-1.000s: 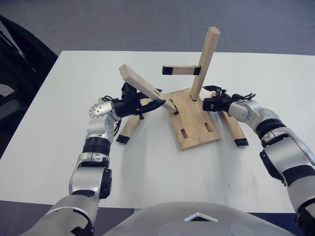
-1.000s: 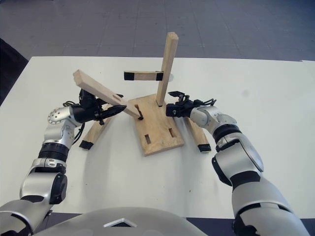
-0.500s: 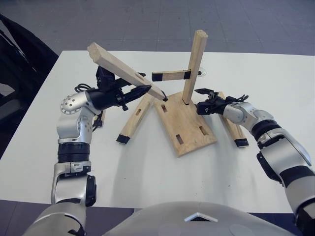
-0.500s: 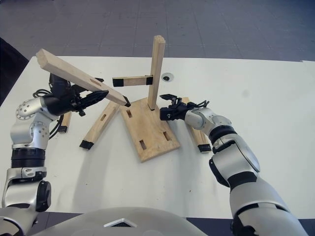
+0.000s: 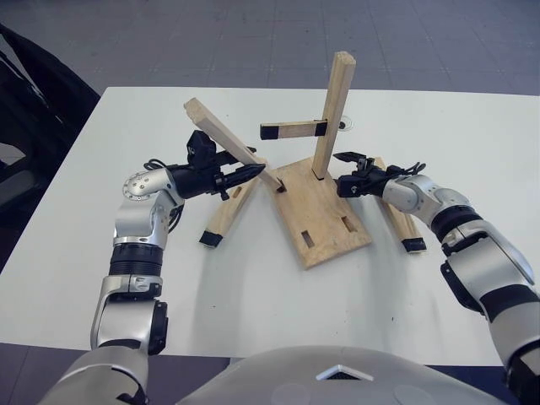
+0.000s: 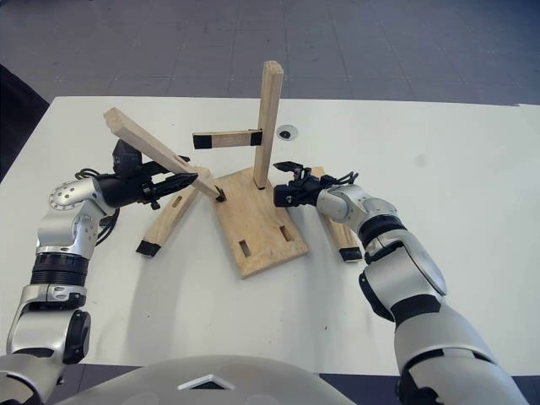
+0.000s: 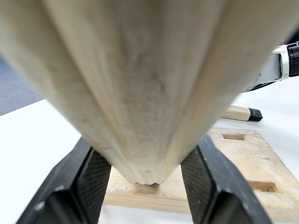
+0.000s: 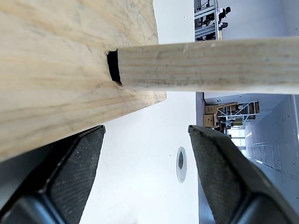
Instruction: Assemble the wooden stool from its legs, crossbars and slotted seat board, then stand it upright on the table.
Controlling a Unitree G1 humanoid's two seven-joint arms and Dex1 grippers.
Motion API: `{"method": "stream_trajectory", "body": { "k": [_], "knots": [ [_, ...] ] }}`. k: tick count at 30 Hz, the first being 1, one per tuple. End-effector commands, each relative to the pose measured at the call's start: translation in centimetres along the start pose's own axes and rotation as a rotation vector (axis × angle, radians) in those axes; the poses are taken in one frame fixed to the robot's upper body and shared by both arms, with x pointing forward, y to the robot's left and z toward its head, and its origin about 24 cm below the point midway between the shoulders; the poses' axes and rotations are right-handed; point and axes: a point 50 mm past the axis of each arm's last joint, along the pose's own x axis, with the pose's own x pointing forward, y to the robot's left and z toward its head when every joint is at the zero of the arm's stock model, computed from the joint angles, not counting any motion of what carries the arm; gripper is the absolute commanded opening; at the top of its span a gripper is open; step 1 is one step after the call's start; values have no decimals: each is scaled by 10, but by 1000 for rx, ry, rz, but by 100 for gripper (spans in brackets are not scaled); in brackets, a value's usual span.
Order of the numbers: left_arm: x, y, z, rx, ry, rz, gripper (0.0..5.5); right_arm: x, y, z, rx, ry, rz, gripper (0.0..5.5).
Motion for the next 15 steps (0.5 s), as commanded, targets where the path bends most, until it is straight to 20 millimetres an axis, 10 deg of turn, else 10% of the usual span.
{"method": "stream_trajectory", "body": {
  "k": [1,15],
  "knots": [
    [4,3,0,24,24,2,205,0,17,0,4,8,66,330],
    [-5,1,-10,-43,235,-134,205,-1,17,-3,12,28,57,330]
  ]
}}
